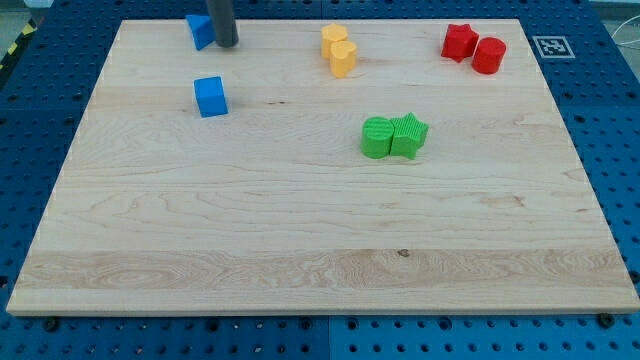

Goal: Move blue cube along with yellow heart and yellow hexagon towards top center

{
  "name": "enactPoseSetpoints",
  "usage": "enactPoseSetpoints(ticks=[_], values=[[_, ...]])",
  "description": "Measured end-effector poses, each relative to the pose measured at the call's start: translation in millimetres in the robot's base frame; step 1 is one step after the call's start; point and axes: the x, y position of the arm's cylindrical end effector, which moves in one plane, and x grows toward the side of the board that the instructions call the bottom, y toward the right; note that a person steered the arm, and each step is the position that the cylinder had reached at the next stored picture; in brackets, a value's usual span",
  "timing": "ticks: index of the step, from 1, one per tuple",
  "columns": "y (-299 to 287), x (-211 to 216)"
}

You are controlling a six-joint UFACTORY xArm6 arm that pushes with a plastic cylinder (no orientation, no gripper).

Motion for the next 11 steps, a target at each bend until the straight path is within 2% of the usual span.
enactPoseSetpoints(ticks=[1, 2, 4, 5, 9, 11], values=[[0.3, 44.4], [-23.5, 88.8], [-78.0, 116.3], [-59.6, 134.6], [14.1, 134.9], [33.0, 111.6]])
